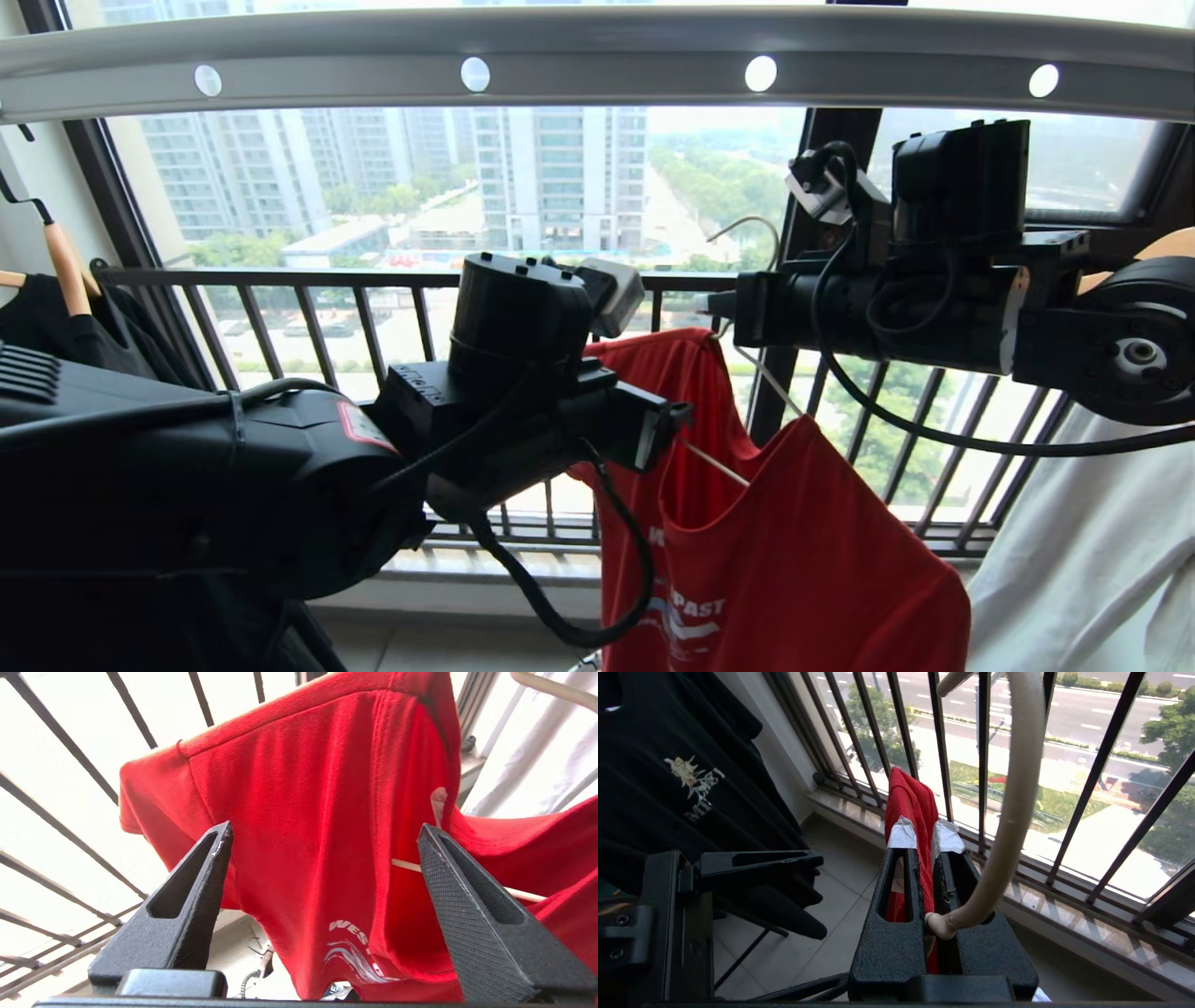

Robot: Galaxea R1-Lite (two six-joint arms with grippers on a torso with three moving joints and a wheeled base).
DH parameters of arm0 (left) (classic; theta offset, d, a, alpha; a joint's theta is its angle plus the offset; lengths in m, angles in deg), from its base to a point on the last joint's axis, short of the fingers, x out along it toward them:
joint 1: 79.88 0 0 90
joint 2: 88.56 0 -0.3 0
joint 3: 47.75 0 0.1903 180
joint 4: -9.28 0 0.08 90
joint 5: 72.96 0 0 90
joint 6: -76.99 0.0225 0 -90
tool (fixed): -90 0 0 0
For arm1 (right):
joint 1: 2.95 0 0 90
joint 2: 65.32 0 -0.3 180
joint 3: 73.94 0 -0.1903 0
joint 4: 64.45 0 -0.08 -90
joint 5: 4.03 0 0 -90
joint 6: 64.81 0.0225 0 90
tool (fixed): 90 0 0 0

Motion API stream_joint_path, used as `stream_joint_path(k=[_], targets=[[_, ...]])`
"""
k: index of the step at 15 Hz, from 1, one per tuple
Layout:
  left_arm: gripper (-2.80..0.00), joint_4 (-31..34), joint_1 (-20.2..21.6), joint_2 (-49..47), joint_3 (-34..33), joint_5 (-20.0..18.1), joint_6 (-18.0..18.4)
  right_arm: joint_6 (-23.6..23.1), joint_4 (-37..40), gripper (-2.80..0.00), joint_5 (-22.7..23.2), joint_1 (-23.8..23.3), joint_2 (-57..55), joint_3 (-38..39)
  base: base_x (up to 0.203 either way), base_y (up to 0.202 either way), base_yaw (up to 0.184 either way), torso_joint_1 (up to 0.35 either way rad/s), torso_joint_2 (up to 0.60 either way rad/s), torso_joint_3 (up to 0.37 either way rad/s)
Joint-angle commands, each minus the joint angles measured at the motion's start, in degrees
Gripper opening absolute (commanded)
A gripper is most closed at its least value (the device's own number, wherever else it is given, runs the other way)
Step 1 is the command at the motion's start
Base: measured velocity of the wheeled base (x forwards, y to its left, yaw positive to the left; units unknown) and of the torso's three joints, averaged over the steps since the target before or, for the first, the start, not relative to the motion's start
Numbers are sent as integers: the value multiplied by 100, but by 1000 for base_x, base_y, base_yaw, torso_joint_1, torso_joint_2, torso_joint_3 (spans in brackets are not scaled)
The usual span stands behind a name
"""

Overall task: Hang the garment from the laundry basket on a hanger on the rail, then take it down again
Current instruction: Take the clothes off the clothes rack

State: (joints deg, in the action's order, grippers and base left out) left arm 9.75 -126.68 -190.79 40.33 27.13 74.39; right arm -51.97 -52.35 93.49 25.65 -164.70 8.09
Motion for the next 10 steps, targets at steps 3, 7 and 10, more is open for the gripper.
stream_joint_path(k=[3, 7, 10], targets=[[0, -40, -5, -118, 45, 269, 92, 17, 10, -280, 4, 22, 207, 16, 0, 0, 0, 0, 0, 0], [0, -49, -93, -245, 84, 363, 84, 26, 19, -280, 4, 57, 261, 25, 0, 0, 0, 0, 0, 0], [0, -49, -220, -194, 49, 362, 57, 19, 19, -280, -21, 58, 261, 25, 0, 0, 0, 0, 0, 0]])
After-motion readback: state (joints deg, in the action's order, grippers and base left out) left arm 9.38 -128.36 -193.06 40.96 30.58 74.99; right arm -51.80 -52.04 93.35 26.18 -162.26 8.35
